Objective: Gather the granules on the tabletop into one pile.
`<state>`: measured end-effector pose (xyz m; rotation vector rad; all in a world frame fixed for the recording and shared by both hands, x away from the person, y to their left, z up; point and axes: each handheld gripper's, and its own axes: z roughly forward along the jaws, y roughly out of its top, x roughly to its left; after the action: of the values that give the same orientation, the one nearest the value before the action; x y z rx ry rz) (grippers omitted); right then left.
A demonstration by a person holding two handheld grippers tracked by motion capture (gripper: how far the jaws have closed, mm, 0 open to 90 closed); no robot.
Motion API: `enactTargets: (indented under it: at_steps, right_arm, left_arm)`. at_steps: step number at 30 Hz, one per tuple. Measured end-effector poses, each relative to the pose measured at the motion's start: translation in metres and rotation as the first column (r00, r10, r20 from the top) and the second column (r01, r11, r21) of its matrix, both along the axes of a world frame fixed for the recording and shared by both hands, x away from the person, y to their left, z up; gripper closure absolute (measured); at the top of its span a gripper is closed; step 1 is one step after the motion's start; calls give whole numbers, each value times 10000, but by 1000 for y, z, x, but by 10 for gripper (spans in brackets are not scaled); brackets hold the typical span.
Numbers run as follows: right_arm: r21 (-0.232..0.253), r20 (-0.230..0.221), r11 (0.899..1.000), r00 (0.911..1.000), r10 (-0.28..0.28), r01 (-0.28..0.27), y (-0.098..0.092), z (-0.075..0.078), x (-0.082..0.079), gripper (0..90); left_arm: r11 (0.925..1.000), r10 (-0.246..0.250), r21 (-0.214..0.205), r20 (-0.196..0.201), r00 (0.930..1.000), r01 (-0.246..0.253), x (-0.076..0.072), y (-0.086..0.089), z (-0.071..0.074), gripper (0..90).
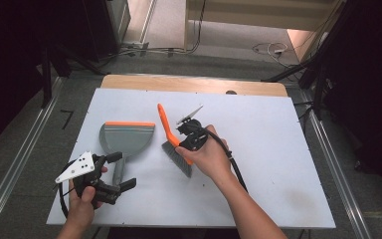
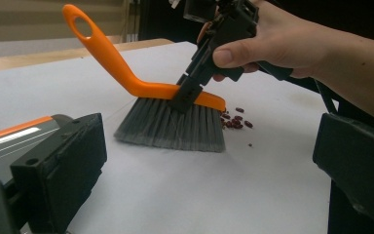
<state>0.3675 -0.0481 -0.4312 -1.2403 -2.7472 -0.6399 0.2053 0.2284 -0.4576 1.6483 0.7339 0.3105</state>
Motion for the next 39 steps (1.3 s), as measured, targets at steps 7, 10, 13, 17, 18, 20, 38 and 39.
enactTargets:
  at_steps: [7, 10, 13, 17, 18, 20, 38, 39]
  right_arm:
    - [192, -401, 9981, 9975, -578, 586, -25, -4, 10, 689]
    - [163, -376, 9965, 9960, -809, 816, -38, -3, 10, 689]
    - [135, -241, 9952, 9951, -963, 966, -50, -2, 8, 689]
    - [38, -207, 9936, 9934, -1127, 1128, -64, -2, 6, 689]
    - [-4, -182, 9930, 9929, -1177, 1177, -67, -1, 6, 689]
    - [-76, -144, 9923, 9922, -1237, 1236, -73, 0, 6, 688]
    - [-1609, 1801, 9299, 9166, 3570, -3306, -100, 42, -53, 687]
    - [-1712, 1766, 9154, 9027, 3923, -3644, -103, 40, -58, 687]
  left_arm:
    - [9999, -86, 69, -36, 10000, 86, 1, -4, -1, 1]
    - [9999, -75, 95, -26, 10000, 75, 1, -5, -1, 1]
    - [9999, -65, 144, -43, 10000, 66, 1, -5, -1, 1]
    - [9998, -69, 176, -73, 9999, 70, 2, -6, -2, 1]
    - [9998, -75, 169, -76, 9999, 76, 2, -7, -2, 1]
    - [9997, -84, 224, -81, 9999, 85, 2, -7, -2, 1]
    - [9997, -48, 227, -102, 9999, 51, 2, -7, -2, 1]
    - [9998, -32, 211, -110, 9999, 35, 2, -8, -2, 1]
